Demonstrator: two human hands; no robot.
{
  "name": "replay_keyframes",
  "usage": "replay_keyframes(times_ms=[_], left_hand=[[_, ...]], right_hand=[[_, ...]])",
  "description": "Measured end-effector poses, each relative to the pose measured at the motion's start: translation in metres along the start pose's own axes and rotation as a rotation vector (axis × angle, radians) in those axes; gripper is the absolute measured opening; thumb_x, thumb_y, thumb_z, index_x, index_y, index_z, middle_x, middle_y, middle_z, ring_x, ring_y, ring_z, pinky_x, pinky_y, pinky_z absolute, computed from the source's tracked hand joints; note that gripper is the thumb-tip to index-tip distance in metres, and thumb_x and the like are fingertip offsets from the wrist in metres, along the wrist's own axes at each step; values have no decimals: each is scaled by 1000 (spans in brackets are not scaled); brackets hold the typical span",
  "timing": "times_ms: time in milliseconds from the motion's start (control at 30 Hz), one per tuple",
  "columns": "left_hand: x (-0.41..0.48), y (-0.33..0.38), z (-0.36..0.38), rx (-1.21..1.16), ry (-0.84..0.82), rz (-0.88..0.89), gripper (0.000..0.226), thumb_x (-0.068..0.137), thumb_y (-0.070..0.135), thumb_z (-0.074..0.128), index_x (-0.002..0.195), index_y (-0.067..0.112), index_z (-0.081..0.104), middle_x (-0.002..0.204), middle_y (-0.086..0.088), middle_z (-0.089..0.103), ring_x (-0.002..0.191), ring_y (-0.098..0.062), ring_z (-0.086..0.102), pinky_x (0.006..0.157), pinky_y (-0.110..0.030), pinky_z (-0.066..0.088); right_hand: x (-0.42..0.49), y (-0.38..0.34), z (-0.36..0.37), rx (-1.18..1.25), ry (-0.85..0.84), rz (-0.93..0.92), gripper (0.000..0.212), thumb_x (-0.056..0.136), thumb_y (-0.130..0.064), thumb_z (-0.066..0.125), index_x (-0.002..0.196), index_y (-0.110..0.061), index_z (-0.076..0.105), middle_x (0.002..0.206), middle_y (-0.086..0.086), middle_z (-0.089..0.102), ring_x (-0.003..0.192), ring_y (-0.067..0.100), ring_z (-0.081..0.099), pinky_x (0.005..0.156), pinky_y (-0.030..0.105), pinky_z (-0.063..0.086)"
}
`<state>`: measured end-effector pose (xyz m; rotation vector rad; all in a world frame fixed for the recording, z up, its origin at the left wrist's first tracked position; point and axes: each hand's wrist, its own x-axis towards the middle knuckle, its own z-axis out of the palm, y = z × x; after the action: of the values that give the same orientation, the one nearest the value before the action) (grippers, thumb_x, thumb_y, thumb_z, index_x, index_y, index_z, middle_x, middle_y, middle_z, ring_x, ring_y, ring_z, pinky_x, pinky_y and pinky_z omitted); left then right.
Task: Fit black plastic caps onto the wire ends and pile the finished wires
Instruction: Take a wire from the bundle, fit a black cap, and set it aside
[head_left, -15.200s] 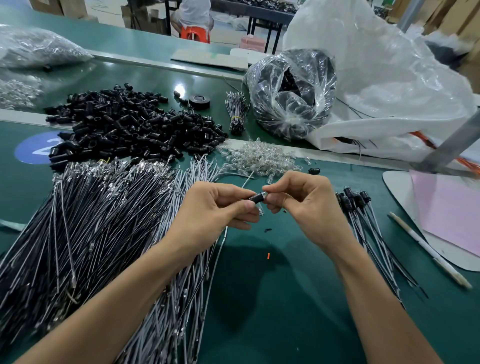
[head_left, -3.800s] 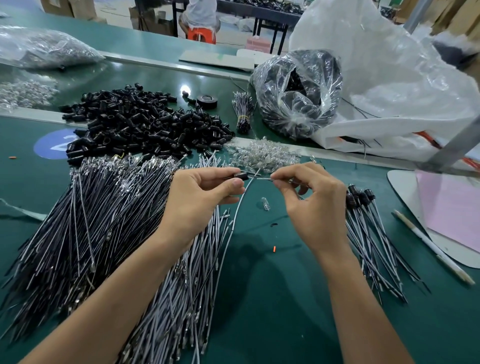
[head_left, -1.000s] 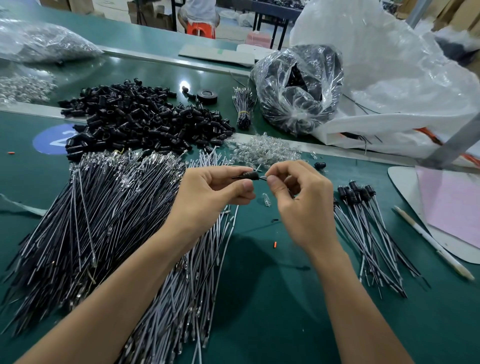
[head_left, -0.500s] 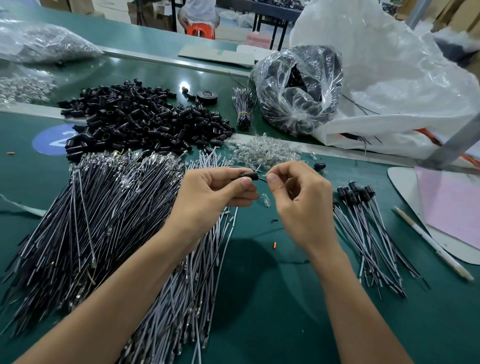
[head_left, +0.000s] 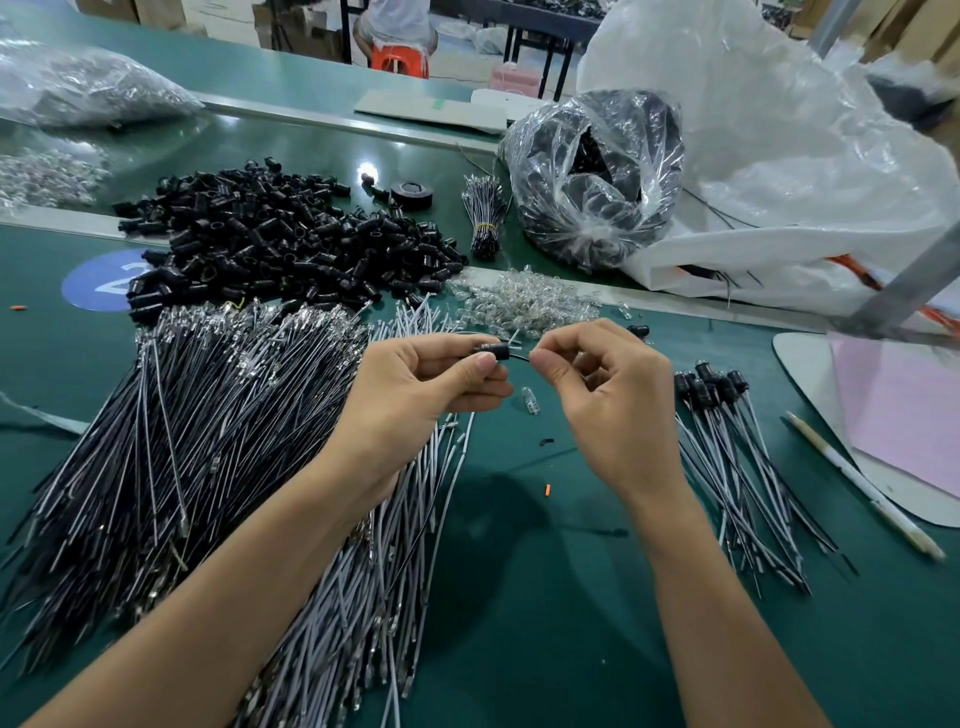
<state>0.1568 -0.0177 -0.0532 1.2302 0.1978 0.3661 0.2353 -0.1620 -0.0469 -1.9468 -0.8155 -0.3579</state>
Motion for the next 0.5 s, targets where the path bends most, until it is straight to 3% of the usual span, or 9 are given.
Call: replay_keyframes(times_ms=[267, 500], left_hand=[[0, 0, 1, 65, -5, 14, 14, 84, 1, 65, 92, 10, 72, 75, -10, 75, 70, -19, 74, 64, -21, 57], [1, 0, 0, 70, 12, 29, 15, 85, -1, 65, 94, 9, 71, 74, -9, 75, 70, -19, 74, 64, -21, 57]], right_hand=[[0, 0, 1, -5, -21, -6, 7, 84, -10, 74, 78, -15, 73, 76, -3, 62, 63, 4, 49, 61, 9, 34], [1, 0, -2, -7, 9, -45, 8, 82, -8, 76, 78, -13, 71, 74, -2, 67, 65, 10, 58, 63, 11, 39]])
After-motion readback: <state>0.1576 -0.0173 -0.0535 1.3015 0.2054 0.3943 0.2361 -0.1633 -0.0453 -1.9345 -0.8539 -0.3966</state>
